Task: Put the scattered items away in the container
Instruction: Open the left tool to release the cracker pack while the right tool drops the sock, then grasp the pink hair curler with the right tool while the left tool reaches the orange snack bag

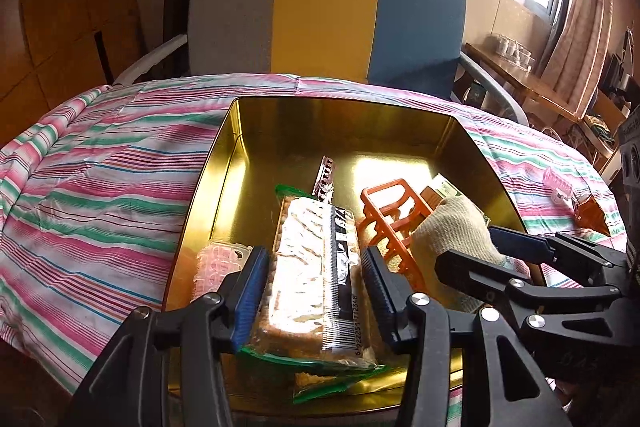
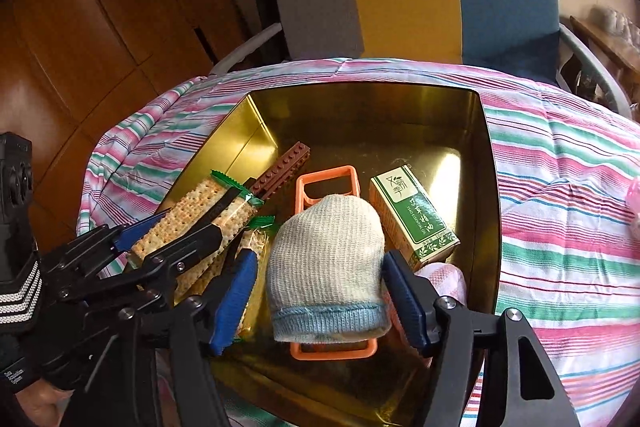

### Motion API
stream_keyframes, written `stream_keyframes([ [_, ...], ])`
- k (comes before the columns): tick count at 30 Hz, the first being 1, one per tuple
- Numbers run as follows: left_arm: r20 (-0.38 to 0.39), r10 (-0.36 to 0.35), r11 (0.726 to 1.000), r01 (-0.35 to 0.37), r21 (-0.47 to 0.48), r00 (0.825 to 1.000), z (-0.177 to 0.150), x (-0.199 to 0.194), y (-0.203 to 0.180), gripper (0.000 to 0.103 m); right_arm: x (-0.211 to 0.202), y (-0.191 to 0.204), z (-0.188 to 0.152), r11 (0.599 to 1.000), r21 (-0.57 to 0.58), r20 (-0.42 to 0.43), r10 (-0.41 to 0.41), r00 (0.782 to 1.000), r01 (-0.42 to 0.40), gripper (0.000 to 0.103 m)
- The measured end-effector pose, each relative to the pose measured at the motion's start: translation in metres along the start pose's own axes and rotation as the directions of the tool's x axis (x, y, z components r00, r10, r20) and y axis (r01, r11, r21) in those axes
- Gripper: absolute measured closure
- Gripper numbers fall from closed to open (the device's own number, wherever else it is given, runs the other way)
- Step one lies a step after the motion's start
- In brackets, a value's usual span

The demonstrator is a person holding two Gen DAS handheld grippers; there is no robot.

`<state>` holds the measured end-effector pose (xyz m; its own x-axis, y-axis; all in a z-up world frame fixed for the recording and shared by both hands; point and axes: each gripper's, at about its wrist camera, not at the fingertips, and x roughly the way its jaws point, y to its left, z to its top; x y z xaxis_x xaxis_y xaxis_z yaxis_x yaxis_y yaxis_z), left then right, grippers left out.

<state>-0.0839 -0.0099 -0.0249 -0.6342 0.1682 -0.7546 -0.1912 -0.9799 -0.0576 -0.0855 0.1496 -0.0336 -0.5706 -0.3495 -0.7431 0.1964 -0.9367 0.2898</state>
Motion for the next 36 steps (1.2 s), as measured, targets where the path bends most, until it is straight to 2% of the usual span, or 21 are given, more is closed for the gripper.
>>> stream_keyframes([
  [12,0.035,-0.029,0.999,0.029,-0.023,0.999,-0.011,-0.031,-0.007,0.053,-0.03,-0.001,-0.009,1.0,0.024,0.059,-0.007,0.998,0.006,0.033],
  [18,0.067,-0.093,0.996,0.092,0.018,0.993,-0.015,-0.053,-0.032,0.053,-0.055,-0.018,-0.016,0.996,0.05,0.111,-0.078,0.991,0.073,0.031],
  [23,0.066,-0.176,0.981,0.169,0.098,0.982,-0.019,-0.065,-0.07,0.052,-0.083,-0.046,-0.029,0.983,0.081,0.15,-0.173,0.973,0.162,0.03],
  [26,0.04,-0.233,0.961,0.224,0.165,0.972,-0.026,-0.066,-0.1,0.051,-0.098,-0.071,-0.04,0.97,0.116,0.158,-0.231,0.96,0.214,0.028],
  [29,-0.01,-0.298,0.928,0.292,0.233,0.955,-0.036,-0.064,-0.133,0.051,-0.111,-0.101,-0.055,0.953,0.154,0.146,-0.285,0.947,0.263,0.027],
  [33,-0.094,-0.367,0.863,0.376,0.337,0.926,-0.053,-0.059,-0.177,0.051,-0.127,-0.151,-0.079,0.926,0.225,0.1,-0.33,0.939,0.302,0.027],
  [36,-0.162,-0.387,0.816,0.419,0.398,0.908,-0.068,-0.048,-0.203,0.051,-0.143,-0.19,-0.09,0.905,0.293,0.08,-0.346,0.935,0.31,0.027],
])
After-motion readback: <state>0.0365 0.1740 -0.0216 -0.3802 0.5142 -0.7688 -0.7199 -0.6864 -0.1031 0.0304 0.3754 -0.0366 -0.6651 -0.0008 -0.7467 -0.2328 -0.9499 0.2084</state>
